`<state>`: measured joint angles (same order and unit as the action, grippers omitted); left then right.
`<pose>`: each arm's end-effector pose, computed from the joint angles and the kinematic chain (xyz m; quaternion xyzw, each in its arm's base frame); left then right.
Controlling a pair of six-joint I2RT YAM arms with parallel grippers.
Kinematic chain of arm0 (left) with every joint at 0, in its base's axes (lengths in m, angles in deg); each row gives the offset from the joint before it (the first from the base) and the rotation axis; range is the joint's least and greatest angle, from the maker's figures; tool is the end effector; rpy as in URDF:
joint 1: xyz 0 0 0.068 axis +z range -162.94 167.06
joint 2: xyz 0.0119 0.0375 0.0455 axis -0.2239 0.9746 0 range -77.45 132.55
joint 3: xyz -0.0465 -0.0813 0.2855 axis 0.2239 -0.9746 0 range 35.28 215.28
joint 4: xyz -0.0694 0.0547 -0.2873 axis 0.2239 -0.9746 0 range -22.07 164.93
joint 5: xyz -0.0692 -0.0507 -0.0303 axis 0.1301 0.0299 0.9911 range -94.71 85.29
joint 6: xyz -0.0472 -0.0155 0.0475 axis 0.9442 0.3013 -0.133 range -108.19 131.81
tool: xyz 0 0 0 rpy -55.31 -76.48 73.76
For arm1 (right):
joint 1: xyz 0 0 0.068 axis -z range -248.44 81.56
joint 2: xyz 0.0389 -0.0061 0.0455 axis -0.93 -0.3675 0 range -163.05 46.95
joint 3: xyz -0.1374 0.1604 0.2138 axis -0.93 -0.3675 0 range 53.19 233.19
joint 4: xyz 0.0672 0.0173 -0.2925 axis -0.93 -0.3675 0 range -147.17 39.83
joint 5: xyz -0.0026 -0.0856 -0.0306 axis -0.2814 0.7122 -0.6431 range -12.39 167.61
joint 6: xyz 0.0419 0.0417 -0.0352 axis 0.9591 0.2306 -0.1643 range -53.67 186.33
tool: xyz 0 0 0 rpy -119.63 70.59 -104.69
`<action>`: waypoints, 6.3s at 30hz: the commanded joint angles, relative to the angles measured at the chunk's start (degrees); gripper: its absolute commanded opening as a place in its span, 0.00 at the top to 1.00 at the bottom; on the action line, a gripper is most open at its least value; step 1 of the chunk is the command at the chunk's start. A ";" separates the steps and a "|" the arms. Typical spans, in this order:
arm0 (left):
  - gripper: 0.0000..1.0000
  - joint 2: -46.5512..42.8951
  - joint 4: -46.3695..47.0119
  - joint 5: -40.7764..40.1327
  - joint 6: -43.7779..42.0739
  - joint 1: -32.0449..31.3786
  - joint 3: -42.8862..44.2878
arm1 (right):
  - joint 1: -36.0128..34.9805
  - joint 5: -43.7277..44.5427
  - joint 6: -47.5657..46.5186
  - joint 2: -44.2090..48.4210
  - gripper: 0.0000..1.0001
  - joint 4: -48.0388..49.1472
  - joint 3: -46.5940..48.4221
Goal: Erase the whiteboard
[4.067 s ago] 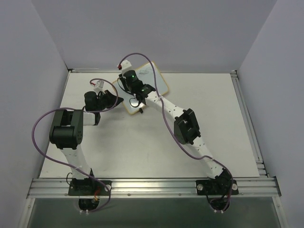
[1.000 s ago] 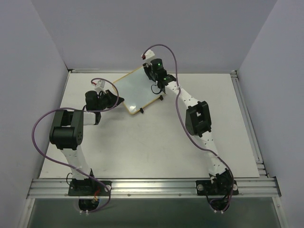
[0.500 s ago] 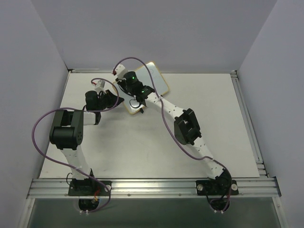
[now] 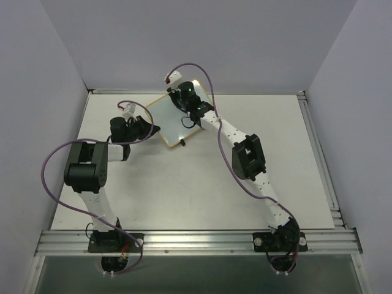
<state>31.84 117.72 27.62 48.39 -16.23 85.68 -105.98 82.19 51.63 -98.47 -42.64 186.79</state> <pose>0.4298 -0.0545 0.1418 -0.0594 0.7834 -0.4060 0.4668 0.5438 0.4124 0.2698 -0.2982 0.6697 0.1058 0.6719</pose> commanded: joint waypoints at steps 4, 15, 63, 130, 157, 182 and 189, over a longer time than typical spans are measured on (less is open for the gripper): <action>0.93 0.30 -3.06 -0.61 -4.59 -2.07 0.23 | 6.95 0.52 2.04 -5.74 0.98 -0.49 1.13; 0.93 0.22 -3.06 -0.61 -4.59 -2.07 0.23 | 9.59 2.19 2.22 -6.45 0.98 -1.73 2.10; 0.93 0.48 -2.97 -0.52 -4.50 -2.07 0.32 | 12.93 -1.51 29.82 10.69 1.00 3.55 -23.92; 0.93 0.22 -3.50 -0.96 -4.94 -2.34 0.41 | -0.26 6.67 31.22 3.48 1.00 8.12 -13.27; 0.93 0.48 -3.76 -1.05 -4.94 -2.42 0.76 | 12.67 -0.89 40.45 17.28 1.00 22.09 -51.43; 0.93 0.30 -3.76 -0.96 -4.94 -2.42 0.59 | 9.85 5.88 47.65 14.55 1.00 27.35 -46.92; 0.93 0.30 -3.67 -1.05 -4.94 -2.42 0.59 | 13.54 3.16 53.37 16.31 1.00 34.65 -57.39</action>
<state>31.80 117.63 27.10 47.54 -17.50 85.89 -93.92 85.45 103.00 -81.40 -4.24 133.02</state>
